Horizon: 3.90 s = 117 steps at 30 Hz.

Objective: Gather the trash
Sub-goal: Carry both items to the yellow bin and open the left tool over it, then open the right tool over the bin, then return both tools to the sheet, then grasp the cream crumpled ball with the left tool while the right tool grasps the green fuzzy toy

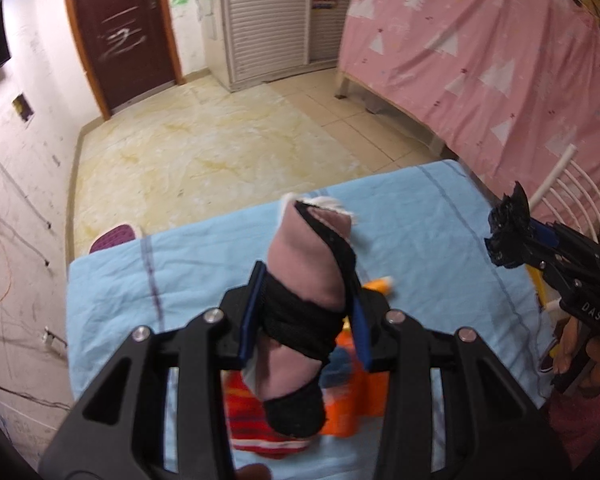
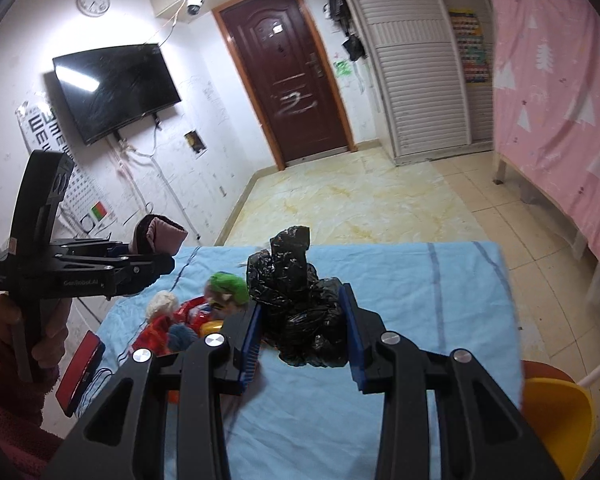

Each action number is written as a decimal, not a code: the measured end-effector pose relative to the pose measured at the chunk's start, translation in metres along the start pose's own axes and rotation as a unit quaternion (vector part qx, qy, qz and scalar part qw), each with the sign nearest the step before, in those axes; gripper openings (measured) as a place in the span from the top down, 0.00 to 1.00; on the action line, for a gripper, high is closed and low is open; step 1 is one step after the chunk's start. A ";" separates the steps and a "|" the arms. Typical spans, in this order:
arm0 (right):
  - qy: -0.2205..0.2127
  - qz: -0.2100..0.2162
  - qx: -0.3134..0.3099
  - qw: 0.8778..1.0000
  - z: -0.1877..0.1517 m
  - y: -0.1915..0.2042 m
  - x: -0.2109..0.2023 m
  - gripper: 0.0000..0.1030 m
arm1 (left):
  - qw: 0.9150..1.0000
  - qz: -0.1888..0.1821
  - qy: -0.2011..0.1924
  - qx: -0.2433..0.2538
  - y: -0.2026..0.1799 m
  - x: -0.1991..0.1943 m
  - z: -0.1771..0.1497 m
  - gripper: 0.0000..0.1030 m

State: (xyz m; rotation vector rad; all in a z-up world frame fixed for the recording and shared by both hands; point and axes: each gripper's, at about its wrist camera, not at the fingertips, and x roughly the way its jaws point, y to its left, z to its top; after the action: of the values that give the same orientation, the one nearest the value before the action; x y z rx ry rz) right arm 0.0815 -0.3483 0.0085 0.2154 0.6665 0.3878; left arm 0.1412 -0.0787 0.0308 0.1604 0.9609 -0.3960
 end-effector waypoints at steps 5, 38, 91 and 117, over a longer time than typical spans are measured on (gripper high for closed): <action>-0.020 -0.020 0.021 0.999 -0.011 -0.026 -0.028 0.71 | 0.999 -0.023 -0.004 0.028 -0.043 0.003 0.008 0.65; -0.056 -0.132 0.168 0.975 -0.114 -0.185 -0.142 0.69 | 0.971 -0.181 0.027 0.153 -0.302 0.032 0.019 0.65; 0.014 -0.055 0.034 0.998 -0.030 -0.039 -0.026 0.42 | 0.997 -0.067 -0.032 0.028 -0.088 -0.022 0.018 0.43; 0.104 -0.004 -0.083 0.991 0.009 0.102 0.109 0.40 | 0.997 0.012 0.047 -0.067 0.087 0.017 -0.043 0.38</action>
State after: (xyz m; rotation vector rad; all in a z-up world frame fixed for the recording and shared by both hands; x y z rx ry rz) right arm 0.1372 -0.2110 -0.0136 0.0128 0.8357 0.4597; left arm 0.1514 0.0098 -0.0106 0.0697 1.0733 -0.3027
